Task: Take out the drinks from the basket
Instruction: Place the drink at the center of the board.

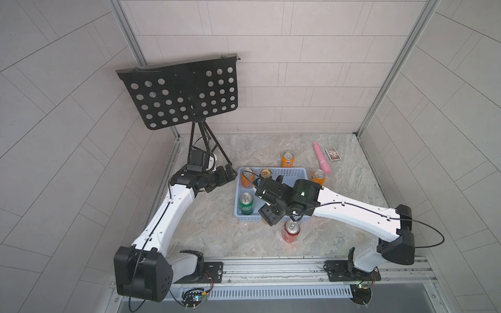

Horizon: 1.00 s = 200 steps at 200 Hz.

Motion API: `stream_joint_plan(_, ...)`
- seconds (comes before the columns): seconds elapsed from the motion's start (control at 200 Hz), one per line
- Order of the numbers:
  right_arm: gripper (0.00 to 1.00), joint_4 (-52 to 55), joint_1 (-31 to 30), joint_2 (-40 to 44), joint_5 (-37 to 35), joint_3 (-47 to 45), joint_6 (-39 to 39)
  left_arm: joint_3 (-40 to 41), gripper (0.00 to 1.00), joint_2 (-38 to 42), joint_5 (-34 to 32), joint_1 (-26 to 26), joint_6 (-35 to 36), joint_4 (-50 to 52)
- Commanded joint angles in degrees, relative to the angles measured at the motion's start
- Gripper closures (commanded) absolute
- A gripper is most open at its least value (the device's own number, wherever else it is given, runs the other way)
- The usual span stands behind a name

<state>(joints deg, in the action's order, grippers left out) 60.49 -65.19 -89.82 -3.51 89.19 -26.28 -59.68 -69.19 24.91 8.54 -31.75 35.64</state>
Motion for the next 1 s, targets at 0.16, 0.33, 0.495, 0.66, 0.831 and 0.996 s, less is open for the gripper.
stream_joint_plan(0.16, 0.84, -7.54, -4.05, 2.89, -3.52, -5.42, -2.46, 4.18, 0.00, 4.27, -5.88, 0.13, -0.50, -2.51)
stream_joint_plan(0.33, 0.84, -14.02, -5.84, 2.72, -5.28, -9.78, -3.19, 4.17, 0.00, 5.54, -9.00, 0.09, -0.05, -1.32)
stream_joint_plan(0.495, 0.84, -16.98, -6.25, 0.10, -5.25, -11.86, -3.25, 6.06, 0.00, 9.60, -11.57, 0.15, 0.28, -2.63)
stream_joint_plan(0.66, 0.84, -19.69, -6.48, -2.58, -5.10, -13.42, -2.24, 6.64, 0.00, 10.20, -11.74, 0.13, 0.02, -2.94)
stream_joint_plan(0.831, 0.84, -19.74, -6.55, -5.02, -4.24, -12.81, -1.45, 6.77, 0.00, 8.75, -11.03, 0.11, -0.50, -2.80)
stream_joint_plan(0.996, 0.84, -19.86, -7.17, -6.55, -2.77, -12.96, -1.32, 6.51, 0.00, 8.02, -10.69, 0.14, -0.59, -3.04)
